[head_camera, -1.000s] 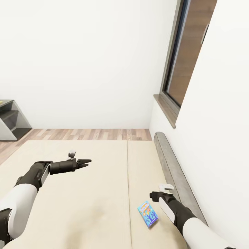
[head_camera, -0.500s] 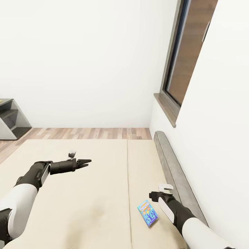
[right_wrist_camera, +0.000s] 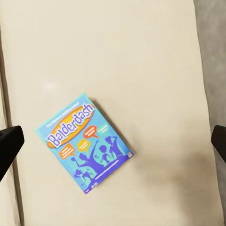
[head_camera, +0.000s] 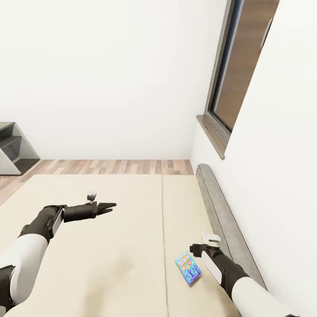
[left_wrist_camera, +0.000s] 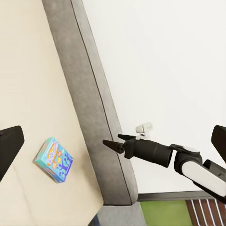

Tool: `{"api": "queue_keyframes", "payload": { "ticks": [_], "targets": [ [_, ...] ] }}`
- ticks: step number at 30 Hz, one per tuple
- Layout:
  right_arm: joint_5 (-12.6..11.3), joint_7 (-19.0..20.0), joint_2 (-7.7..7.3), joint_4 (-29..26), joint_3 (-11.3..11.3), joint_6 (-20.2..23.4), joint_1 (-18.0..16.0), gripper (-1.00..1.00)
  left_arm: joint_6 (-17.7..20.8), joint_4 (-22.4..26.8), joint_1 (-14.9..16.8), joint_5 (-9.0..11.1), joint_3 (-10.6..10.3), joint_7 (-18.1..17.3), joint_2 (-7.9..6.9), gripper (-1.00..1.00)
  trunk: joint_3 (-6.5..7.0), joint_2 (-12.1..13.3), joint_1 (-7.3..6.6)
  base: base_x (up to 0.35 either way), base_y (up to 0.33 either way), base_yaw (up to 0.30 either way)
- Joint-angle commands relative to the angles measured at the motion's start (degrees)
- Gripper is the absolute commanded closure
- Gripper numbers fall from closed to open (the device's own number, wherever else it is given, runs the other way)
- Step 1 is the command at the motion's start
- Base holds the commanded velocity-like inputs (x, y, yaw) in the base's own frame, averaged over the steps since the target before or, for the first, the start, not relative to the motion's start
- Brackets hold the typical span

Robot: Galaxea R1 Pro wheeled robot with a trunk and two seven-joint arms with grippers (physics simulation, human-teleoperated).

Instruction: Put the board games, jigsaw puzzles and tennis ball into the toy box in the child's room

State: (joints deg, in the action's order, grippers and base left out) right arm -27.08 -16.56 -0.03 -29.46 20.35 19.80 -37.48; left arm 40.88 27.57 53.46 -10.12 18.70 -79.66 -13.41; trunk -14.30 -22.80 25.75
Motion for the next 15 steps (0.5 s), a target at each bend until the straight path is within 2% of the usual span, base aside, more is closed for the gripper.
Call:
{"api": "queue_keyframes", "payload": {
  "ticks": [1,9,12,15],
  "targets": [
    [-0.43,-0.49,-0.05,-0.11,0.39,0.23,-0.05,-1.0,0.6,0.02,0.07,-0.6,0.37,-0.47,0.05,-1.0,-0.21,-0.12,0.03,0.0,0.0,0.0],
    [-0.43,-0.49,-0.05,-0.12,0.39,0.24,-0.05,-1.0,0.83,0.02,0.07,-0.44,0.41,-1.41,-0.4,-1.0,-0.96,-0.12,0.03,0.0,0.0,0.0],
    [-0.43,-0.49,-0.03,-0.12,0.39,0.24,-0.05,-1.0,1.9,0.03,0.07,-0.4,0.39,-3.88,-1.34,-1.0,-1.25,-0.12,0.03,0.0,0.0,0.0],
    [-0.43,-0.49,0.01,-0.12,0.39,0.24,-0.05,-1.0,3.26,0.2,0.07,-0.46,0.34,-10.32,-3.4,-1.0,-1.53,-0.12,0.03,0.0,0.0,0.0]
  ]
}}
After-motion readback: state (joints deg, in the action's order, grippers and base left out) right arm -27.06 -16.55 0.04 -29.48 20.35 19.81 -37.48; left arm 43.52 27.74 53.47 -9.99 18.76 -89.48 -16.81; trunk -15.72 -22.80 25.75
